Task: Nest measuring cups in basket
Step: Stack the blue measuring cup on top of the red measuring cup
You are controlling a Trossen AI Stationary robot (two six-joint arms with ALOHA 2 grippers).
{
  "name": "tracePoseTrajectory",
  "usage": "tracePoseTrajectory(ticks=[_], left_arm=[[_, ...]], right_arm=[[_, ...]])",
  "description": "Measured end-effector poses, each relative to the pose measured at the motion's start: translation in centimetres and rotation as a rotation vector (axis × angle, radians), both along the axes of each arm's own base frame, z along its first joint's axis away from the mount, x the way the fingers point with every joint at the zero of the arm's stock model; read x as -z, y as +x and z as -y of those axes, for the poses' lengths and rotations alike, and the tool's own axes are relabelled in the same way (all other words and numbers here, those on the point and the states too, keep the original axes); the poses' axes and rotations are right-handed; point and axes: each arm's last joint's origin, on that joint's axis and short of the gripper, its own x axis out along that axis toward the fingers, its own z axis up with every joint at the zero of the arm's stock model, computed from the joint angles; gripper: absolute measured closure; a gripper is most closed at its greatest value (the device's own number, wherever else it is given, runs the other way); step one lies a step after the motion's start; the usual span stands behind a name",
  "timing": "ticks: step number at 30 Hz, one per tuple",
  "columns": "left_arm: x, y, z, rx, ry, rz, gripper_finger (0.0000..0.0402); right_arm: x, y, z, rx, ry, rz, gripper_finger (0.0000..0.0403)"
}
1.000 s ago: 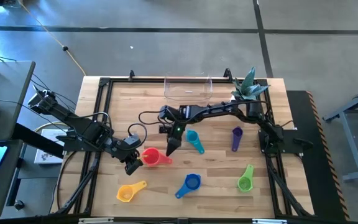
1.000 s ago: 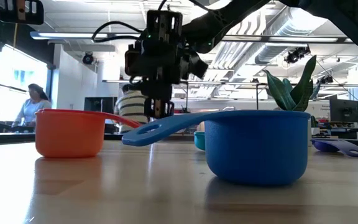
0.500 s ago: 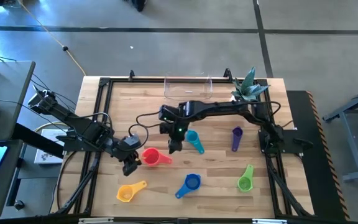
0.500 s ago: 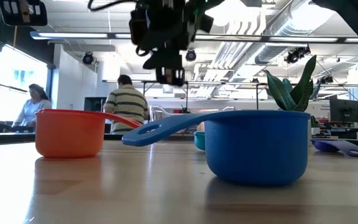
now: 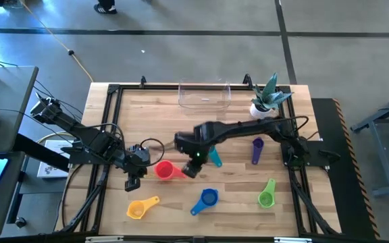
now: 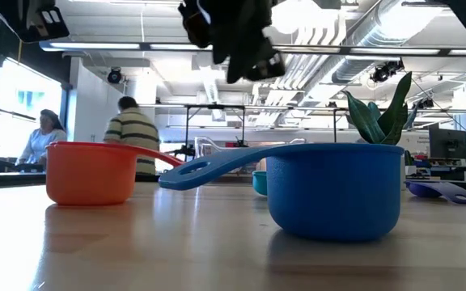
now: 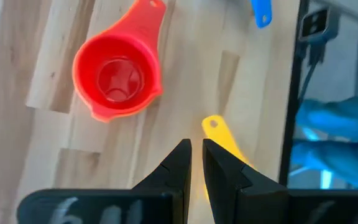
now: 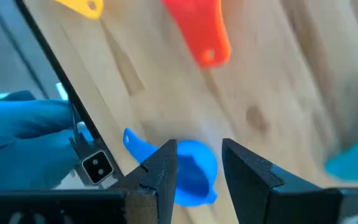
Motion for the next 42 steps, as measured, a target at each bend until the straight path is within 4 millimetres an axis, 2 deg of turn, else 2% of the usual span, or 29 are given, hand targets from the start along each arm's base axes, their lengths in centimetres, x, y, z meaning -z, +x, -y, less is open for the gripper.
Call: tracePoseTrajectory(ticks=[14,22,32,36,42], left_arm=[[0.1,-0.1,-0.1,0.154,0.087,0.024,0.0371],[0.1,-0.1,-0.1,0.159,0.089,0.026,0.0371],[0.1,-0.1,-0.1,0.159,0.089,0.026,0.0371],[0.1,-0.1,-0.1,0.159,0.089,0.026,0.0371],[0.1,-0.1,-0.1,0.159,0.088,0.028,0.0371]], right_arm=[[-0.5,-3.6,-11.5,0.336,-0.119,-0.174,0.0284],[-0.4,-6.3,-16.6,0.591,-0.17,-0.181,0.0284],[-0.3,-9.5,-20.0,0.929,-0.255,-0.108,0.0284],[0.0,-10.0,-20.3,1.007,-0.256,-0.127,0.0284],[2.2,-9.9,-20.1,1.082,-0.259,-0.16,0.0284]])
